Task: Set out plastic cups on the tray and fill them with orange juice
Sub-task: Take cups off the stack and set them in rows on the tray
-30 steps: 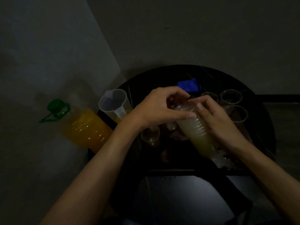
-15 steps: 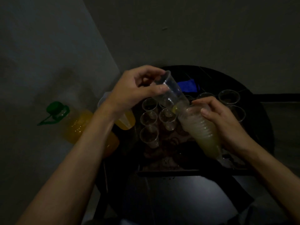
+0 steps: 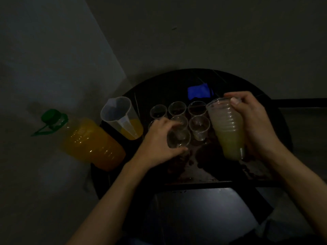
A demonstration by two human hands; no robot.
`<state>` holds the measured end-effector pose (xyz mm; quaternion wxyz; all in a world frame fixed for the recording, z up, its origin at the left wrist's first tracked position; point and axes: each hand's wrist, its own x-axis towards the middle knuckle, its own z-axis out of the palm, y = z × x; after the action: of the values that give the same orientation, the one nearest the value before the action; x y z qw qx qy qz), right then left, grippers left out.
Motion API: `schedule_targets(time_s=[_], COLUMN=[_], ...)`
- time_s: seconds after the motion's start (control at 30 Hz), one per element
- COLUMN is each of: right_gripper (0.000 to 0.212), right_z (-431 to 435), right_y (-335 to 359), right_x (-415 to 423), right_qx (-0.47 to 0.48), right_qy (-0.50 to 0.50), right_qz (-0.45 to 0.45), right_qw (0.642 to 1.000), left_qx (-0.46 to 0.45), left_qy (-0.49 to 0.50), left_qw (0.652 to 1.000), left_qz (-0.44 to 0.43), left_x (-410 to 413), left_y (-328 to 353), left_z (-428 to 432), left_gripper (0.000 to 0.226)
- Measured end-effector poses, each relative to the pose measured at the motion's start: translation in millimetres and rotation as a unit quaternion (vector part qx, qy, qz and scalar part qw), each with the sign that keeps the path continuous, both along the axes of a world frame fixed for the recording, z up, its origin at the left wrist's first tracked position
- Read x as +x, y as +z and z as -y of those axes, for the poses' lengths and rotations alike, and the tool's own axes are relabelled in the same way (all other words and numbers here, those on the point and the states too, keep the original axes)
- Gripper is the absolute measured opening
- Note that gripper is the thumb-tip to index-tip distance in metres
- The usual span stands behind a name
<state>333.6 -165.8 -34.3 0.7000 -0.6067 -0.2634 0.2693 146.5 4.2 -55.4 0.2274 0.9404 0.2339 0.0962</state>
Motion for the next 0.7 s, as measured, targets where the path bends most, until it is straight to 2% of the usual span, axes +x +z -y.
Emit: schedule_targets(time_s=[0.33, 0.5, 0.7], right_gripper=[0.023, 0.051, 0.05], right_z=[4, 5, 5], right_y=[3, 8, 8], right_x=[-2, -5, -7], right_qx=[-0.006, -0.002, -0.001], right_qy=[0.003, 0.019, 0.019], right_qz=[-0.002, -0.005, -0.002], right_qw=[1.0, 1.0, 1.0], left_qx=[0.051, 0.057, 0.06], left_qy=[0.02, 0.04, 0.043], left_qw=[0.998, 0.997, 0.997], left_qz=[-0.028, -0.041, -0.033], left_x=[-1, 2, 4], left_y=[-46, -49, -48], left_z=[10, 10, 9], left_gripper=[0.071, 0.075, 0.07])
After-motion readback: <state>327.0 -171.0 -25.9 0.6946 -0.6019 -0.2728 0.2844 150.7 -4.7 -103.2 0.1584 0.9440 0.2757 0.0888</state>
